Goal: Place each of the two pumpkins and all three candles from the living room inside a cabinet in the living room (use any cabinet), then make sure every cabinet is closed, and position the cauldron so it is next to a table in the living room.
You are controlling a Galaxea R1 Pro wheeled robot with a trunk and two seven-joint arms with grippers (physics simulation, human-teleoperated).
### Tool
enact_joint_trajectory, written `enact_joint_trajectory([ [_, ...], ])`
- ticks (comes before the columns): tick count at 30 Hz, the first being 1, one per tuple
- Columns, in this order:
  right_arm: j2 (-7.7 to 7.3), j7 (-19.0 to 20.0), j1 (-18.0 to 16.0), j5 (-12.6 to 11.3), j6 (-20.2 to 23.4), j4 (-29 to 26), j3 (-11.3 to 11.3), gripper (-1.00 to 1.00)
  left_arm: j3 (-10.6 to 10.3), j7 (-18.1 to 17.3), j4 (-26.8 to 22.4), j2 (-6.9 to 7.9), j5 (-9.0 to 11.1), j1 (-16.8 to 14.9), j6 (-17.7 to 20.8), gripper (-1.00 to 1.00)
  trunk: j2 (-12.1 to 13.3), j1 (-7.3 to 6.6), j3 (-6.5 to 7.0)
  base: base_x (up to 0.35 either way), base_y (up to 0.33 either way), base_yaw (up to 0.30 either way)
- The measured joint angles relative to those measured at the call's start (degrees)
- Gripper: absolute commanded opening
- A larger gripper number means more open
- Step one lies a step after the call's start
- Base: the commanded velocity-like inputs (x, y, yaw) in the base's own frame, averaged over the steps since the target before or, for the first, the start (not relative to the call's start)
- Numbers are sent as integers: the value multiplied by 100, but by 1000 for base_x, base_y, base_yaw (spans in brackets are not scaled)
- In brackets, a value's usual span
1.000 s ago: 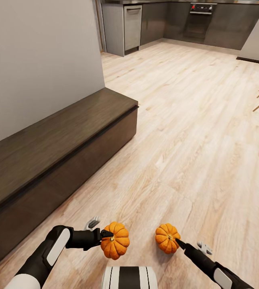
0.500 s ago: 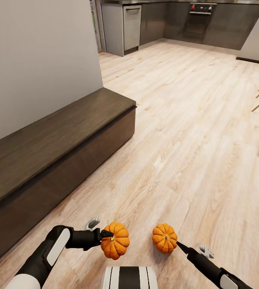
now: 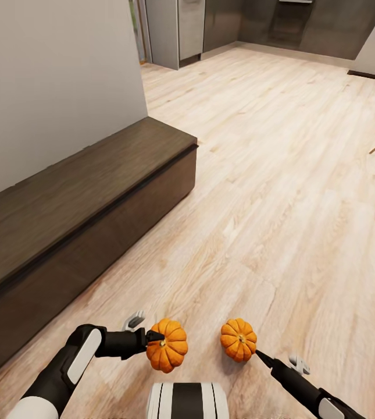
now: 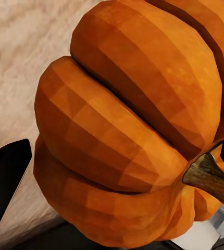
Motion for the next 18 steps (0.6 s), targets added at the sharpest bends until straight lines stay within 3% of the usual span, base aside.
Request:
enact_joint_trajectory([
  [5, 0, -7, 0, -2, -6, 0, 3, 100, -2, 1, -22, 2, -3, 0, 0, -100, -6, 13, -110, 0, 0, 0],
  [13, 8, -24, 0, 5, -26, 0, -2, 100, 35, 1, -30, 21, 0, 4, 0, -100, -7, 13, -111, 0, 0, 0],
  [16, 14, -35, 0, 5, -28, 3, -2, 100, 48, -115, -181, 214, -9, 5, -11, -100, -7, 13, -110, 0, 0, 0],
  [18, 16, -39, 0, 5, -35, 2, -3, 100, 47, -365, -400, 382, 97, 4, -1, -100, -7, 13, -110, 3, 0, 0],
])
